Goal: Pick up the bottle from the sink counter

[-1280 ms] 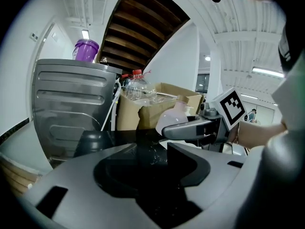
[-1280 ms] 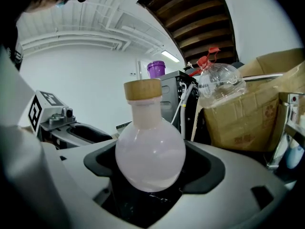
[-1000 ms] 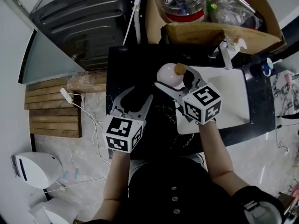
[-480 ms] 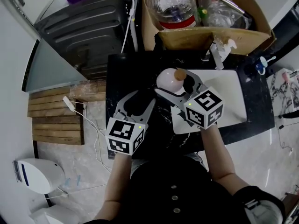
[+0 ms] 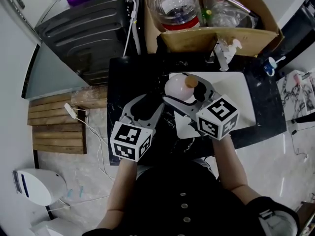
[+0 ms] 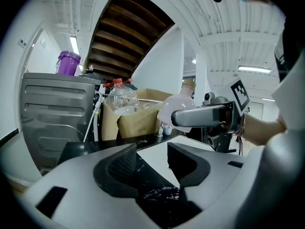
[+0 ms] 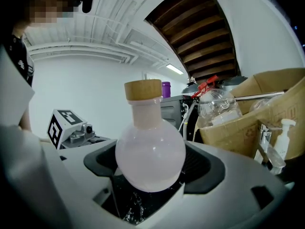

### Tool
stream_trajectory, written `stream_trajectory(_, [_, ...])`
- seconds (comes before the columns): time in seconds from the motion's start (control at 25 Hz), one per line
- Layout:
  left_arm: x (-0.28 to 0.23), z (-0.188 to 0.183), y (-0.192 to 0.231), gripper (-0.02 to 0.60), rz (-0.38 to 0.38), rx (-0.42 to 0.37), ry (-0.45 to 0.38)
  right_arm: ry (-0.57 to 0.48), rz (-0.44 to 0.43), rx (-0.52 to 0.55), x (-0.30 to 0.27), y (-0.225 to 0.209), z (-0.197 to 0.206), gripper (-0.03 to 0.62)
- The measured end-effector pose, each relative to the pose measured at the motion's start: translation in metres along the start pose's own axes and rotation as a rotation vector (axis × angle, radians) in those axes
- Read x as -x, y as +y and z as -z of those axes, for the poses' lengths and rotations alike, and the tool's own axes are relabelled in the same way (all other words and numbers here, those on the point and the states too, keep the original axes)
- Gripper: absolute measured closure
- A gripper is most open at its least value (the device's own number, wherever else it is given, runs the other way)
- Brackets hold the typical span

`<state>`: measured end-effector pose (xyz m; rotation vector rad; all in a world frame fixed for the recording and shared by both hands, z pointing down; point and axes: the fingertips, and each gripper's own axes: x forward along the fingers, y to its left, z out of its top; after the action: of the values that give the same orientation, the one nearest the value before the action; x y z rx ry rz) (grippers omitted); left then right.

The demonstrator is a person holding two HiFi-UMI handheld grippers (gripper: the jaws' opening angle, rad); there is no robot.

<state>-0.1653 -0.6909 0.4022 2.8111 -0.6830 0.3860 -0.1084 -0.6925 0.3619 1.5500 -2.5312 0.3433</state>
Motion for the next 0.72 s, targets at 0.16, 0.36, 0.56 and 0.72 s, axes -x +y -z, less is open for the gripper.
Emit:
stream_trajectory(0.16, [0.0, 0.004, -0.004, 0.382, 0.008, 0.0, 0.009, 0.003, 0.005, 0.001, 0.008, 0.0, 0.003, 0.198])
stream_trajectory(0.36, [0.001, 0.011, -0.008, 0.382, 0.019, 0.012, 0.019, 0.012, 0.013, -0.009, 0.012, -0.001, 0.012, 0.197])
stream_trajectory(0.56, [0.003, 0.013, -0.008, 0.382, 0.016, 0.014, 0.018, 0.013, 0.01, -0.015, 0.016, 0.004, 0.017, 0.197])
stream_trajectory(0.72, [0.004, 0.011, -0.008, 0.382, 0.015, 0.011, 0.012, 0.015, 0.006, -0.017, 0.016, 0.007, 0.021, 0.197])
